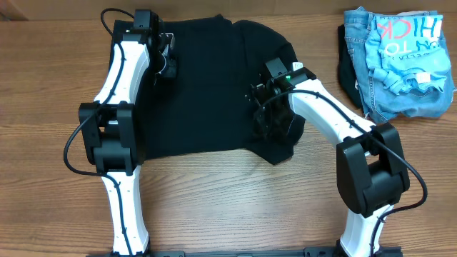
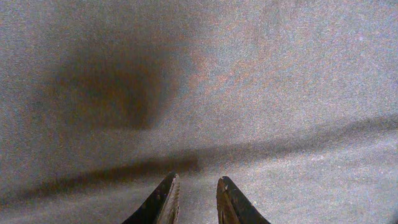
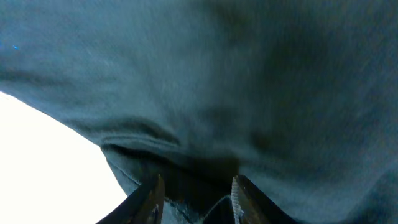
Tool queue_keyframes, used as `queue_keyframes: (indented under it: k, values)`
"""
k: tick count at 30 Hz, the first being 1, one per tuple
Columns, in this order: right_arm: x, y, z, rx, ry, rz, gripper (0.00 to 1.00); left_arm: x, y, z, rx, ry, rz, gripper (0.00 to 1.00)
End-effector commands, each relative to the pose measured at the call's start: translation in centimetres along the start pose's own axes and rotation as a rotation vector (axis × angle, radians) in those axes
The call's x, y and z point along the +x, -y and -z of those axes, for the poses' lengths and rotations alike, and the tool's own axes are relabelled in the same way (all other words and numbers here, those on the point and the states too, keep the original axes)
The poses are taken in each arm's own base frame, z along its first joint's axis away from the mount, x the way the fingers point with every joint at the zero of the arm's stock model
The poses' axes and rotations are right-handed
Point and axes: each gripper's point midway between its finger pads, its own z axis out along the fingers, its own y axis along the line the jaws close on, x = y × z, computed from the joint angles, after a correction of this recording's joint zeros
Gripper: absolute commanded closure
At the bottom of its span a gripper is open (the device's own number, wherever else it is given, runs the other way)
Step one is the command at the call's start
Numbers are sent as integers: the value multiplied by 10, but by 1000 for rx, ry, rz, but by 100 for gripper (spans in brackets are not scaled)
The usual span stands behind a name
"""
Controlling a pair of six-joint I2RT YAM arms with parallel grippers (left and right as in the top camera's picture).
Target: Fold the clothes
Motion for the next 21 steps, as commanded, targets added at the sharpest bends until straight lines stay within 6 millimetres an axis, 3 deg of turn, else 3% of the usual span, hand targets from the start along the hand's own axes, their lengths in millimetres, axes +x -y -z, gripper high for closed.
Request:
queue_keyframes:
  k: [1,2,6,13,21]
  values:
    - [7,3,-7,2,-24,-10,73,2,-2,-6,-6,-12,1,76]
    - [9,3,-10,2,-25,-10,85,2,-2,-6,-6,-12,1,76]
    - [21,2,-23,-19,-48,-22,96,2,-2,-6,-6,-12,1,76]
    - [43,-48,-20,-224,-142,-31,96,1,-3,-6,-7,-6,-4,75]
    - [52,-67,-25,-170,-187,48,94,1,-3,-6,-7,-9,-22,75]
